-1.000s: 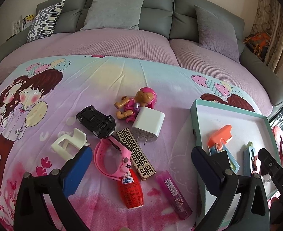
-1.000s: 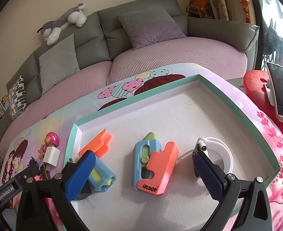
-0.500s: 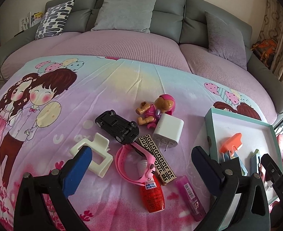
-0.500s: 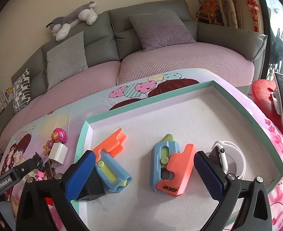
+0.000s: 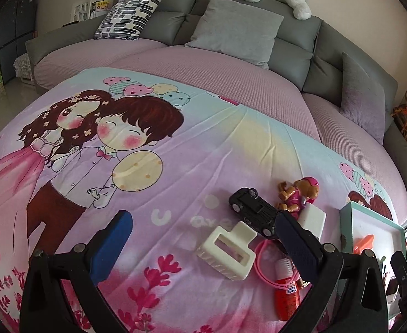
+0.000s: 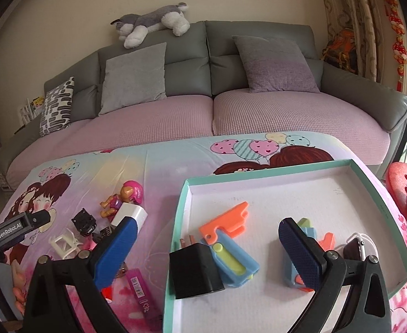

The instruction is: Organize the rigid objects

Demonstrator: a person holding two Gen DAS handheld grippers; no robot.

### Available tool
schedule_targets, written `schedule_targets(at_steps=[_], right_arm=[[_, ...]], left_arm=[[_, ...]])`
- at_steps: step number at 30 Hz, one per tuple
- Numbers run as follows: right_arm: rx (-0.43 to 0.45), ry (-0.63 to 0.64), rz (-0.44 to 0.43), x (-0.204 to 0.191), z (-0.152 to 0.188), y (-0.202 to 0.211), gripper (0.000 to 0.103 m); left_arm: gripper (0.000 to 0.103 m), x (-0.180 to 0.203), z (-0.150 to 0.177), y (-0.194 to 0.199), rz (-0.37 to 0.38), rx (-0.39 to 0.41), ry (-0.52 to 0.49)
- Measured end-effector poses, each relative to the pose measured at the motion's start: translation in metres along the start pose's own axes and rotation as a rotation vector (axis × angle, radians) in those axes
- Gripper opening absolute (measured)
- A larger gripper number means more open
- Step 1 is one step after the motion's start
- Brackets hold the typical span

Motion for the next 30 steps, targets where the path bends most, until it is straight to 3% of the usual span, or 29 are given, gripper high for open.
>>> schedule_targets(at_steps=[7,12,20,30], right_arm=[[-0.083,0.115,-0.096,-0.064,0.025,-0.017,0.103],[-0.156,0.218,-0.118,-0.100,0.050,-0.038,0.103],[-0.260,0.312,-0.089,-0.109,0.088,-0.062,0.103],[-0.264,0.417,-0.064,-0.119,0.103,-0.067,0.101]], left_arm=[[0.103,-0.029,0.009,-0.008,-0.020,-0.056,0.052],[0.102,-0.043,0.019,-0.016,-0.032,-0.106,0.086],[0.103,-0.050,0.026,-0.020,-0.040,-0.151,0.095],[0.103,-0.032,0.032,-0.026,0.004,-0.195,0.037]])
Point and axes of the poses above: each gripper's, at about its wrist camera, not at the fingertips, and y roughly against the way its jaws point, x to its right, z to its underside, the point moved 9 cm from there along -y, roughly the way its jaws point, and after that the axes turned 14 degrees about -y, right-handed, at the moved point
